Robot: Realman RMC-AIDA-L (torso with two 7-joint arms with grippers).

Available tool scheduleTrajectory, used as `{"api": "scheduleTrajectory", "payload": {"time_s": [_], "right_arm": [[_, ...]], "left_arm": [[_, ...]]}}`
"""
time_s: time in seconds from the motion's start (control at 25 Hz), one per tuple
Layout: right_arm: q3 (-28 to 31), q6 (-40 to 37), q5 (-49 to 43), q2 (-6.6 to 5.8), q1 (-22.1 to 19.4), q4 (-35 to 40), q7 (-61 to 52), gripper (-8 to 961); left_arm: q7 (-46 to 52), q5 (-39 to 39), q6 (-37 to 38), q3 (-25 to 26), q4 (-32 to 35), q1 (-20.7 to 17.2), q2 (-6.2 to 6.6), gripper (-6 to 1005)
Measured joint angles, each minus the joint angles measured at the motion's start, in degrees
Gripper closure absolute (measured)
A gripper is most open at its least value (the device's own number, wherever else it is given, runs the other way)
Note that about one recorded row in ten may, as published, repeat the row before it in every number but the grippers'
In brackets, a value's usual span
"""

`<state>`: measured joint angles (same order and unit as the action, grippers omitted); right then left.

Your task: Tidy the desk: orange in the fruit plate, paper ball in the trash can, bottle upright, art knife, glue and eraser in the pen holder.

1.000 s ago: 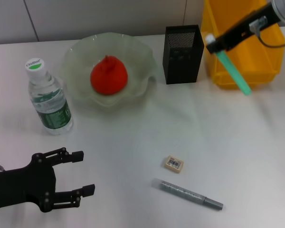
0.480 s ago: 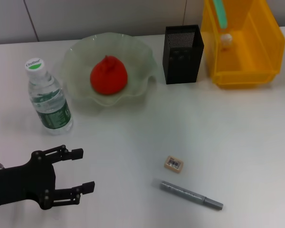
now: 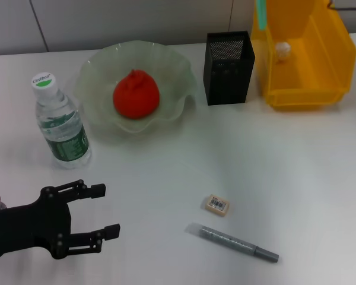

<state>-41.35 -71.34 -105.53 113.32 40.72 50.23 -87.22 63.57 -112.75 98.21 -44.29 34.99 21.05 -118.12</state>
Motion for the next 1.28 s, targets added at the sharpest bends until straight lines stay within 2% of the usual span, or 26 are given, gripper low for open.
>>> {"api": "scheduleTrajectory", "payload": {"time_s": [0.12,0.28,0.68,1.08,1.28], "right_arm": [[0.1,0.5,2.0,-0.09,0.7,-5.8,7.6,739],[0.1,1.1,2.5,-0.08,1.4,-9.4,10.9,736],[-0.2,6.8,5.1,-0.63,3.9,-16.1,13.0,729],[0.0,9.5,5.9,0.03,4.7,-19.0,13.6,722],[-0.1,11.4,6.0,1.23,4.4,-19.1,14.6,718]], "left_arm": [[0.0,0.0,0.1,-0.1,0.1,0.1,0.0,164],[0.2,0.0,0.2,-0.1,0.1,0.3,0.0,164],[0.2,0.0,0.1,-0.3,0.5,1.2,0.0,165],[-0.3,-0.1,0.3,-0.1,0.2,0.6,0.0,165],[-0.3,-0.2,0.0,-0.2,0.1,1.0,0.0,164]]}}
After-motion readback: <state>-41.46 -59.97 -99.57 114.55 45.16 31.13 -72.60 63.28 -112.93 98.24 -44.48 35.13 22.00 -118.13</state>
